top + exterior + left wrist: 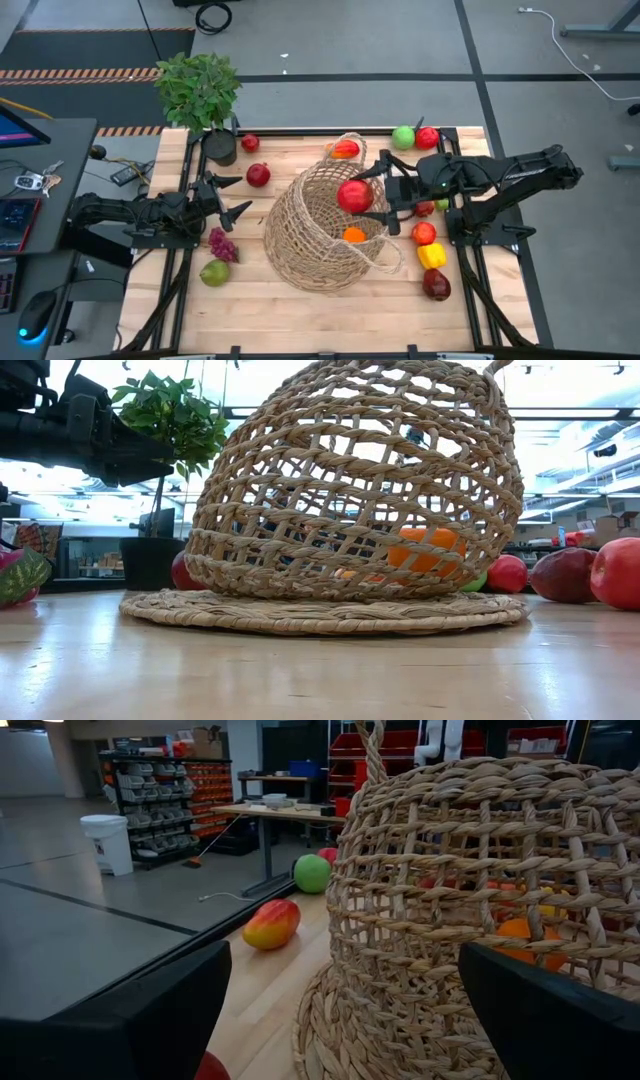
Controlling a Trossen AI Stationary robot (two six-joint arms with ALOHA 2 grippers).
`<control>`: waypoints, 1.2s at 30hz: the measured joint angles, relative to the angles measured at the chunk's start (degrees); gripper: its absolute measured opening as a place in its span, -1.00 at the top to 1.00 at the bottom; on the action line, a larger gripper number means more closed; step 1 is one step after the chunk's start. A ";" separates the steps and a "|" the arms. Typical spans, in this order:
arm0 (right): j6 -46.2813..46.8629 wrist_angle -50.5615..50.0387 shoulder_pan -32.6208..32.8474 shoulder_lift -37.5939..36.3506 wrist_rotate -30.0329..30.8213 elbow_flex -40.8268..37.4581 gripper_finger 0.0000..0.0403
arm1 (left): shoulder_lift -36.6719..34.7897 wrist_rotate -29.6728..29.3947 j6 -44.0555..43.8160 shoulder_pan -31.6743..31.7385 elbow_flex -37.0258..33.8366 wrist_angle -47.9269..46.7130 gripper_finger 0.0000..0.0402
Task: Build produce basket
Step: Put the red pomegranate into the brown basket
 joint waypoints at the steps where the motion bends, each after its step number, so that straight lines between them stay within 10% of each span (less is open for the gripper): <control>1: -2.32 0.12 -0.02 0.15 0.00 0.02 -0.79 | 0.00 -0.02 0.01 -0.01 -0.02 -0.01 -0.98; 36: -9.50 -6.77 -1.86 3.70 -0.16 -0.07 -0.86 | -0.02 -0.02 -0.01 -0.01 0.00 0.00 -0.98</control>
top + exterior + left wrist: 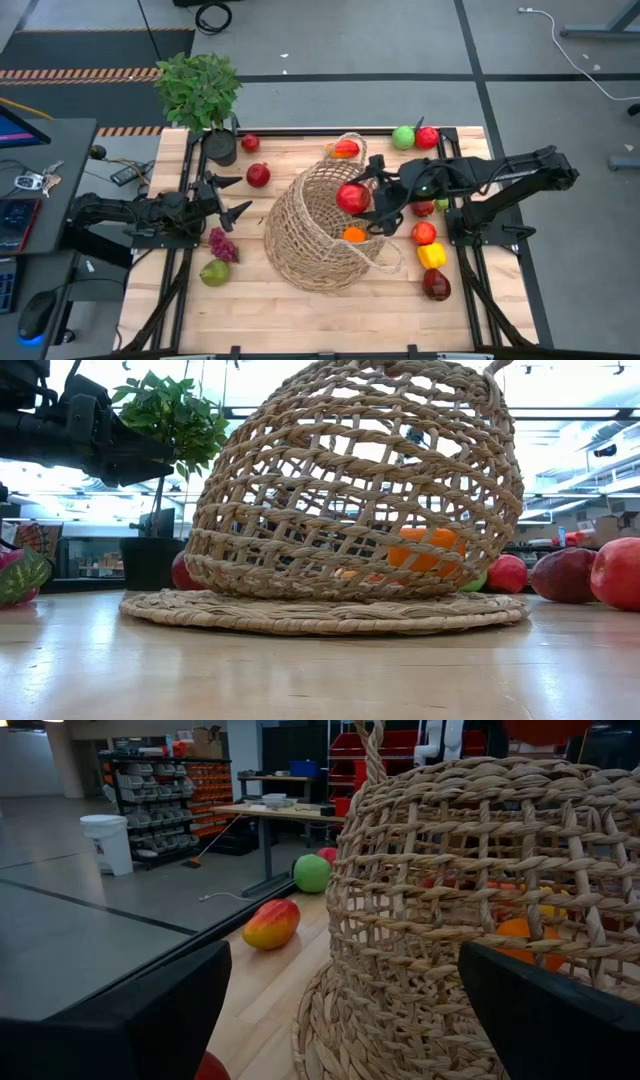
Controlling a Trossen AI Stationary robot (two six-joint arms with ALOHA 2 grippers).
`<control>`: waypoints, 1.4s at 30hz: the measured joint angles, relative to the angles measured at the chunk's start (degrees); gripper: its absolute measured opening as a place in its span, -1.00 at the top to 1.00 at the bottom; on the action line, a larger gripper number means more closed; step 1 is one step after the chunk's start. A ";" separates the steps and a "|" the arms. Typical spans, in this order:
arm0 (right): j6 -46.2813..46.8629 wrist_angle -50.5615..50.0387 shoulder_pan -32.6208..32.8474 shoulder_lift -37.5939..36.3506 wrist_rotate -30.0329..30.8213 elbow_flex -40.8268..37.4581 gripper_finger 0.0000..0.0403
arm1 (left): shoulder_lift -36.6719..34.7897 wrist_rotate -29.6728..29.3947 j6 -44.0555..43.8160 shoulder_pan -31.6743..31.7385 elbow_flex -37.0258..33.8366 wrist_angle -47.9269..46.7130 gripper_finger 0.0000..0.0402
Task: Build produce basket
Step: Put the red pomegranate into the brown basket
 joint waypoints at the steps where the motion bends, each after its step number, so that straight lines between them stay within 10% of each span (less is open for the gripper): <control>1: -0.11 0.02 0.00 0.69 -0.04 0.00 -0.86 | 0.00 0.00 0.02 0.00 0.00 0.00 -0.98; 17: 4.22 -3.91 -1.77 9.10 2.54 -0.02 -0.86 | 0.00 0.00 0.02 0.02 -0.02 -0.01 -0.98; 42: 0.32 2.31 -10.56 15.59 -15.91 -5.53 -0.85 | -0.02 0.00 0.02 0.00 -0.02 -0.13 -0.98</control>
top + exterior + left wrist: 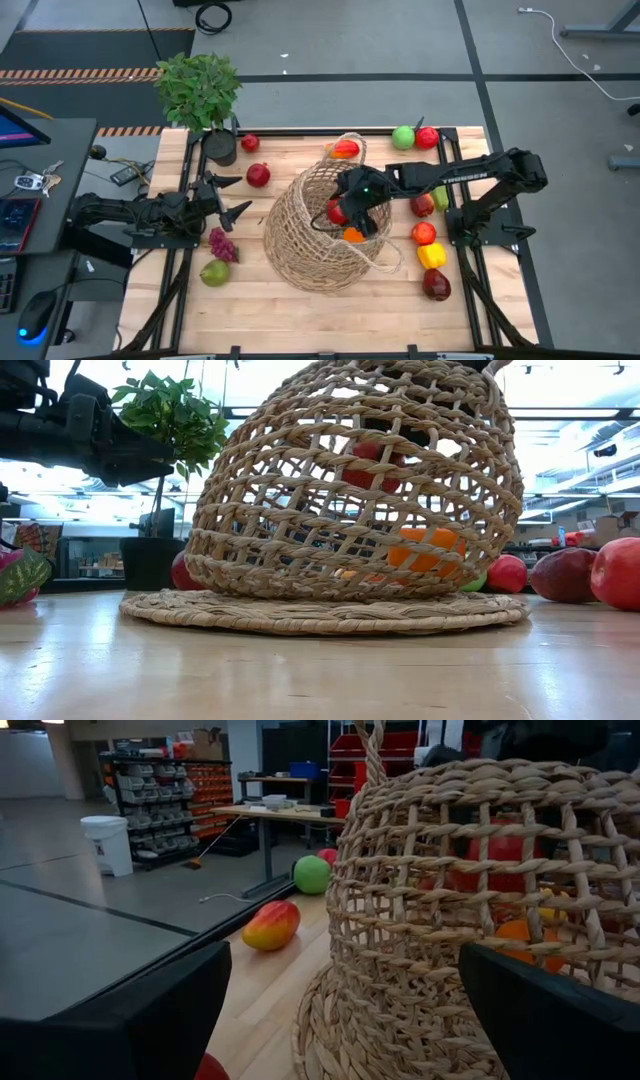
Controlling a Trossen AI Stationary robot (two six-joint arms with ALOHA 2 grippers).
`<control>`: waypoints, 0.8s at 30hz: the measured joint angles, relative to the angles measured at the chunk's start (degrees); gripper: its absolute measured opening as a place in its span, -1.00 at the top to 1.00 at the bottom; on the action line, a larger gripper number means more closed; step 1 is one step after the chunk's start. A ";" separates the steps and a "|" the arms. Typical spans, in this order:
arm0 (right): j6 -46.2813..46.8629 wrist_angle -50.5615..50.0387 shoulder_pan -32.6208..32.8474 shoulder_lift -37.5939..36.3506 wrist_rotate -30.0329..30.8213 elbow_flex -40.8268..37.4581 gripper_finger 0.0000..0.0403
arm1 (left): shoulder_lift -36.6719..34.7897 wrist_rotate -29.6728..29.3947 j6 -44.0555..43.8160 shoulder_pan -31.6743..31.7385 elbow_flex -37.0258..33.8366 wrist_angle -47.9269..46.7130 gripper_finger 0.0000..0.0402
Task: Build produce basket
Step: Put the red pomegranate into the brown basket
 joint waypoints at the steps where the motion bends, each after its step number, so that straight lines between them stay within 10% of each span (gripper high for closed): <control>1: 0.89 1.70 -0.21 0.05 -0.89 -0.88 -0.85 | -0.02 0.13 -0.02 0.00 0.00 0.06 -0.98; 24: 8.93 29.05 -0.50 0.06 2.99 -11.47 -0.87 | 0.02 0.00 -0.01 0.01 0.00 0.11 -0.98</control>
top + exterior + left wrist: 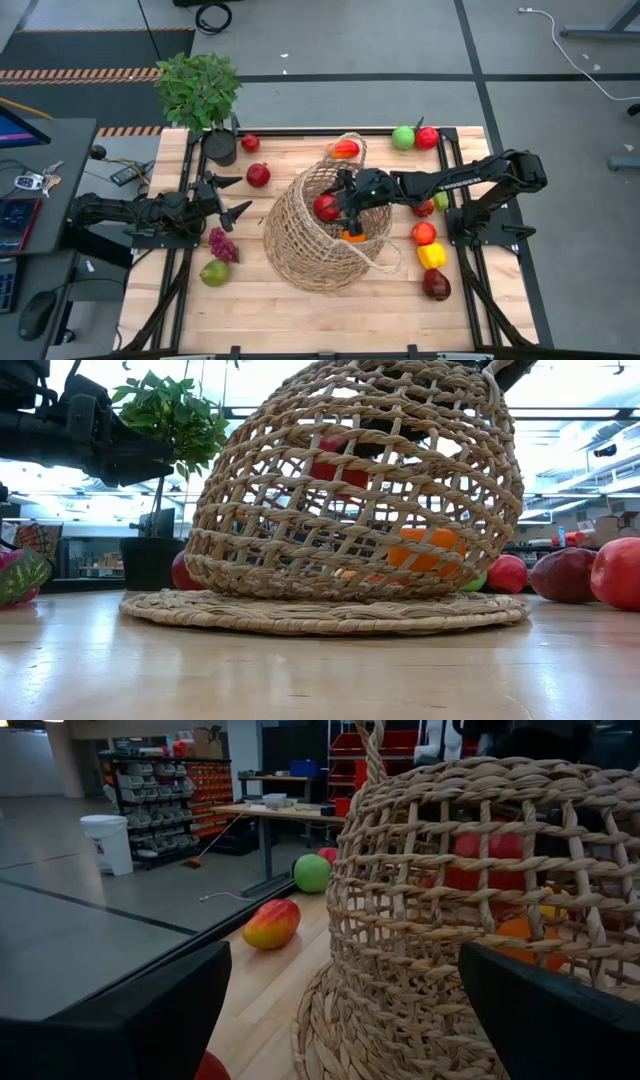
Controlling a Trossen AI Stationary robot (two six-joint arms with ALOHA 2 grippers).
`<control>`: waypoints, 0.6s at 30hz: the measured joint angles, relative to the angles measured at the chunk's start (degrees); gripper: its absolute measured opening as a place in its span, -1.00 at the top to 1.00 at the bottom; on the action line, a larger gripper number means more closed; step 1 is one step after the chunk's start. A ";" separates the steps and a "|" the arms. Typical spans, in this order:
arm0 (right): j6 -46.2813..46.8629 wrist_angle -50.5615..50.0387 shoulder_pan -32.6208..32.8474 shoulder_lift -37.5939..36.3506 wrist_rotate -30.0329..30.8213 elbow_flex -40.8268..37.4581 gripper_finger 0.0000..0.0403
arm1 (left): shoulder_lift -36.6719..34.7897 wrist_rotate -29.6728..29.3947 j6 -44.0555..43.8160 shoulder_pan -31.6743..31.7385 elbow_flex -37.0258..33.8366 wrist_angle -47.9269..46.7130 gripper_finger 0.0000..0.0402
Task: Build produce basket
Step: Put the red pomegranate into the brown basket
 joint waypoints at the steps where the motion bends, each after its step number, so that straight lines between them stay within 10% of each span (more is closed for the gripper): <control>1: 0.01 0.36 0.00 0.00 0.62 0.00 -0.87 | 0.00 0.00 -0.01 -0.01 0.00 -0.01 -0.98; 18: 11.90 -4.84 -0.89 4.52 -1.77 0.00 -0.87 | 0.00 0.00 0.01 0.00 0.00 0.00 -0.98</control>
